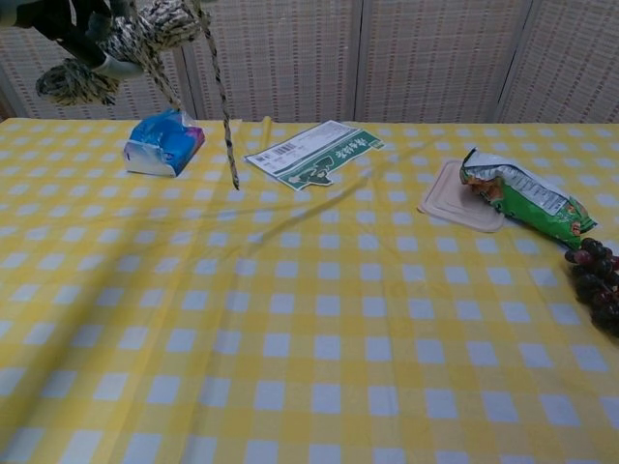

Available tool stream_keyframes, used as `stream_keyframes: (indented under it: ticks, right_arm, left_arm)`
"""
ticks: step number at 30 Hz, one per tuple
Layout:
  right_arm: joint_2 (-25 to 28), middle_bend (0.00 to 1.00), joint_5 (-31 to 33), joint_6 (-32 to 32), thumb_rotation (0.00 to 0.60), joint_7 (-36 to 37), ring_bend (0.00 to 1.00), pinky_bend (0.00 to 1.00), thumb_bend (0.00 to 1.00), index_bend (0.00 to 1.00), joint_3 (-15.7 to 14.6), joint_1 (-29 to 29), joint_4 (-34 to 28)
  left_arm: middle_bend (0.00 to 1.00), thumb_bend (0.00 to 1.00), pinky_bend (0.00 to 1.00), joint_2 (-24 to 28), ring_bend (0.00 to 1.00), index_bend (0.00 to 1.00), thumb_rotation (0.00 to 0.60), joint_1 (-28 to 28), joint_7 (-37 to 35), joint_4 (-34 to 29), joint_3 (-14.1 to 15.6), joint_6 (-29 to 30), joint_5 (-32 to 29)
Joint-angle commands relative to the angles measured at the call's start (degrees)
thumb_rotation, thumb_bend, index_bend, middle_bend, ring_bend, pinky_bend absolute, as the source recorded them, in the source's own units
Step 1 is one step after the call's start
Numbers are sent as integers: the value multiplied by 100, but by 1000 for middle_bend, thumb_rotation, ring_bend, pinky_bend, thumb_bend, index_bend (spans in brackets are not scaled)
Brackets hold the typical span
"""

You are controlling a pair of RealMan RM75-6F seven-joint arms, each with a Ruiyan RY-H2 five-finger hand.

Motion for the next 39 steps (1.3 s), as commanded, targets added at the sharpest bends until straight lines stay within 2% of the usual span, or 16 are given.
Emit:
stream_keyframes:
  ticks: [1,7,12,23,26,39]
  right_arm:
    - [-78,302,138,19,600,84,162,168,447,596,101,78,110]
    - [-165,298,461,30,600,94,162,168,450,596,273,245,342]
    - [-155,298,695,29,600,84,162,168,454,596,296,296,515]
    - [-147,298,946,34,600,170,162,168,458,596,206,305,892]
    - [-166,298,970,42,600,251,162,168,458,596,167,273,991]
    - [-375,298,896,-70,600,772,162,168,458,596,-76,83,1434]
  left_arm:
    - [716,241,511,-82,535,696,520,17,-81,-36,98,7,203]
    - [716,241,511,-210,535,696,525,35,-270,-120,191,59,650]
    - [716,241,511,-236,534,697,529,103,-573,-131,301,89,1128]
    - [716,241,510,-377,530,697,551,295,-1911,256,318,455,2385]
    - [716,241,510,-371,530,698,585,326,-2155,350,263,532,2560]
    - [716,241,510,-138,530,698,559,532,-2724,269,-11,634,2588]
